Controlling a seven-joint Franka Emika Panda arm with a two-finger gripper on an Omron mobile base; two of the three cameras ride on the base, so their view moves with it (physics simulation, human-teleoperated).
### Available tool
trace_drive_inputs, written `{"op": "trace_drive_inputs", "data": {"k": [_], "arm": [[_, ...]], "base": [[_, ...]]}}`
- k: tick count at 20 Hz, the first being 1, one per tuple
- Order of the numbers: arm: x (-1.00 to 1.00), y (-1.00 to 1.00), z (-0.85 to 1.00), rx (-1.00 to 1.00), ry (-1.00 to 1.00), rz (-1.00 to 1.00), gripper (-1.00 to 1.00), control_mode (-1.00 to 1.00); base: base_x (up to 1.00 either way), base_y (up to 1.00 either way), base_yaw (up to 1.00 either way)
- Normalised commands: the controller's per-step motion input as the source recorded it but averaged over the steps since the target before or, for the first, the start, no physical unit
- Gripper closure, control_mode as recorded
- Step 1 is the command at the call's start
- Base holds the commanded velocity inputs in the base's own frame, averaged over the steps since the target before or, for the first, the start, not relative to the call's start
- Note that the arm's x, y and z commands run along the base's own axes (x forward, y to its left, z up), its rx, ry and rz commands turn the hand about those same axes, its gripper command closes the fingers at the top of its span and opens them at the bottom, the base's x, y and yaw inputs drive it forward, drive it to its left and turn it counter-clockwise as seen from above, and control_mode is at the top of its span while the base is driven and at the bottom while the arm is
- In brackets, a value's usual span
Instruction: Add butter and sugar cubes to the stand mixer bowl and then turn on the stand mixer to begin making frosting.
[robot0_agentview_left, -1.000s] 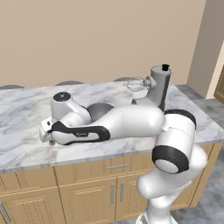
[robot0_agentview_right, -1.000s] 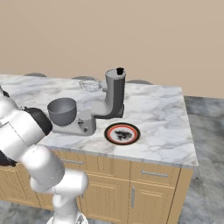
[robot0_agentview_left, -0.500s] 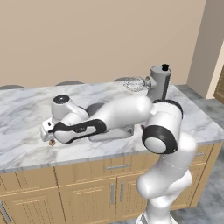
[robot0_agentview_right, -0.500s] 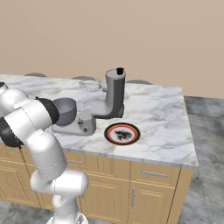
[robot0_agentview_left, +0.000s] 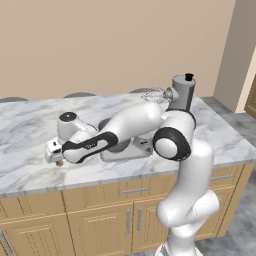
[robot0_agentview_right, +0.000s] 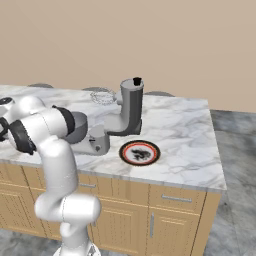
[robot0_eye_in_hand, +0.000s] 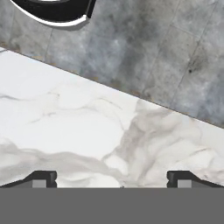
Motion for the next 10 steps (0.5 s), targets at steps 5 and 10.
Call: {"op": "trace_drive_inputs", "data": {"k": [5, 10], "arm": [[0.3, 0.21, -0.22, 0.0, 0.01, 0.0, -1.0, -1.0], [0.26, 0.19, -0.27, -0.01, 0.02, 0.0, -1.0, -1.0]], "base": [[0.0, 0.0, 0.0], [0.0, 0.0, 0.0]]}}
